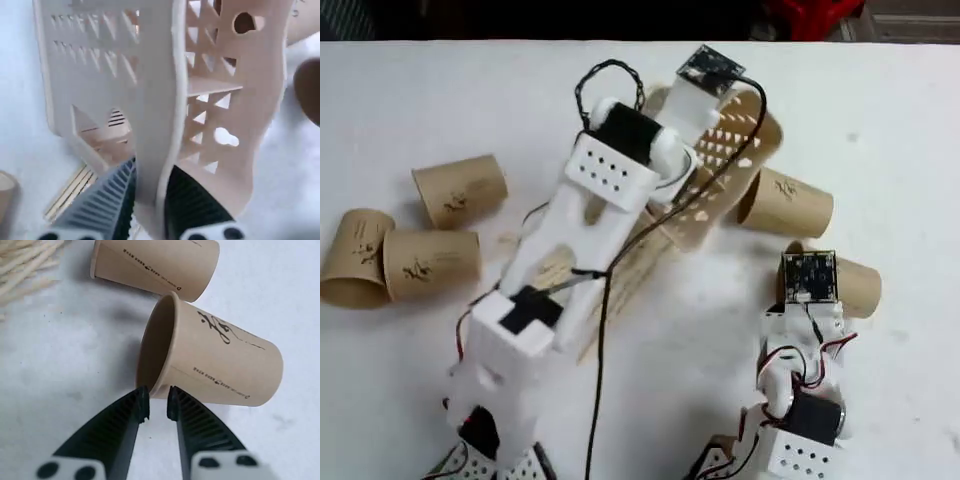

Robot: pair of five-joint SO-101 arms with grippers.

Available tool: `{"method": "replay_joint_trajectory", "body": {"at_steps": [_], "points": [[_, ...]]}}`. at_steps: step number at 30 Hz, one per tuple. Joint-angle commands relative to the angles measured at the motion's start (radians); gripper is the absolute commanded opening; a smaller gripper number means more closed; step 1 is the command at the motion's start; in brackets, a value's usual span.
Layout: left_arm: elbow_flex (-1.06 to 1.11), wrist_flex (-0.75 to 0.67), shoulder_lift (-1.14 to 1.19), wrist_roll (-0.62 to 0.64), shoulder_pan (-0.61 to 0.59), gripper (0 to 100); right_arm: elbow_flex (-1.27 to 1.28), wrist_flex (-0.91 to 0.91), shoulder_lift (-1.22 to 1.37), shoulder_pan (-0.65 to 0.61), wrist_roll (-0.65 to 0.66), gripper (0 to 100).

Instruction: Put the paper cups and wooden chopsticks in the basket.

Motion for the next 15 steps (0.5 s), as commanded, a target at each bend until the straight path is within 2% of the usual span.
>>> {"method": "replay_joint_trajectory", "body": {"at_steps": [1, 6, 13, 15], "points": [[0.092, 0.008, -0.145, 0.017, 0.025, 2, -0.008, -0.022, -0.004, -0.005, 0.018, 8.0], [0.1, 0.006, -0.206, 0.017, -0.013, 2, -0.008, -0.022, -0.004, -0.005, 0.018, 8.0], [0.1, -0.012, -0.162, 0.037, -0.162, 2, -0.008, -0.022, -0.004, -0.005, 0.018, 8.0], [0.1, -0.055, -0.142, 0.034, -0.202, 2, -0.008, -0.022, -0.004, -0.005, 0.018, 8.0]]}}
